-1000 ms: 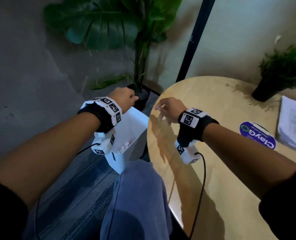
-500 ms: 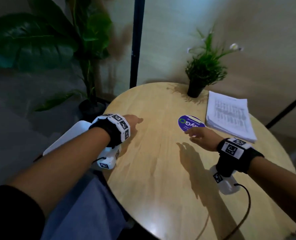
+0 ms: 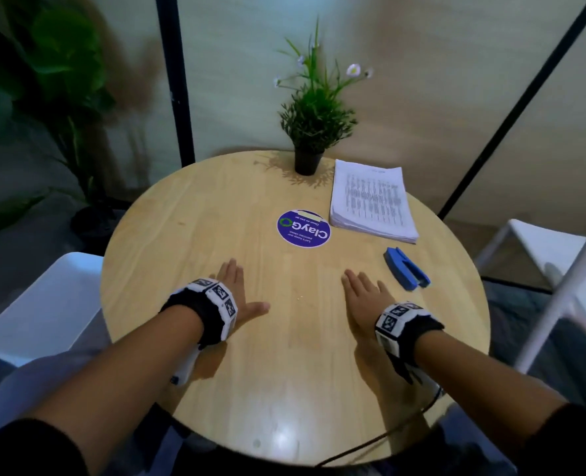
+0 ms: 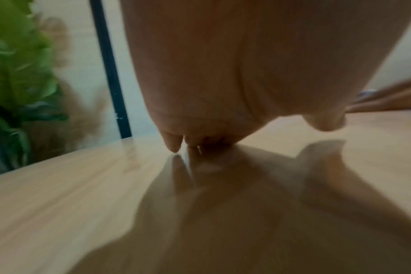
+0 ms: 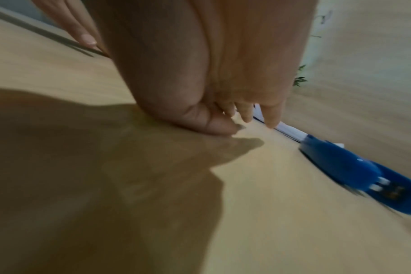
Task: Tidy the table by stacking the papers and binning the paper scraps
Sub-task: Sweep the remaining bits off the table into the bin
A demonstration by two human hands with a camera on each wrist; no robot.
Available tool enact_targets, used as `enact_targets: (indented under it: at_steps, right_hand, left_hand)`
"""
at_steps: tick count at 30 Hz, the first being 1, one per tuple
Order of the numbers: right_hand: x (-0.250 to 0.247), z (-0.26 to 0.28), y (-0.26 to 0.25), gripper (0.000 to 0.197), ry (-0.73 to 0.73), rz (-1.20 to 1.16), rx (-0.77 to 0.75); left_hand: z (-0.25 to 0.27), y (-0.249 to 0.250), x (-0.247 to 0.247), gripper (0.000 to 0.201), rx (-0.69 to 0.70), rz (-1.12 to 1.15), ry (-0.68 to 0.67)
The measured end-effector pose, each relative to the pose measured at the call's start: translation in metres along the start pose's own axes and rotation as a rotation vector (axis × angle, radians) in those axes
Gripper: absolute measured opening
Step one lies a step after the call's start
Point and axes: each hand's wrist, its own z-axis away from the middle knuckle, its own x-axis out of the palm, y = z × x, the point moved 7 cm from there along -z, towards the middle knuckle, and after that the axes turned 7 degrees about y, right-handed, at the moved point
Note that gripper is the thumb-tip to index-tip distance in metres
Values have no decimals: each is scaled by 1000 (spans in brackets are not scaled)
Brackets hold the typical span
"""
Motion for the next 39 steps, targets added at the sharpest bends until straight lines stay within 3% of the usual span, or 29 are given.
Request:
enact_targets:
  at_steps: [4,7,10,14,19,25,30,33,39]
  right_hand:
    - [-1,1,-25,92,5,70,-95]
    - [-6,6,-45,100,37,108,-166]
    - [-8,10,-58,95,72,110,-218]
    - [-7,13,-58,84,67,36,-237]
    - [-17,21,-41,62,25,-209,-85]
    - [2,35,-56,93,-91,-44,-73]
    - [1,22,-73,89,-90,-113,-68]
    - [1,17,-71,87,-74,-197,-60]
    - [-12,22,-54,62,91,-317,-108]
  left_hand:
    - [11,37,6,112,99,-4,-3]
    - [20,58,11,115,117,-16,-46]
    - [23,63,11,116,112,-23,-48]
    - [23,63,10,109,251,-82,-36]
    - [21,63,3,101,291,-89,-39]
    - [13,74,9,104,275,-94,-36]
    - [25,96,13,96,416,-156,-19]
    - [27,96,13,92,402,-106,-54]
    - [27,92,-5,77,388,-85,-50]
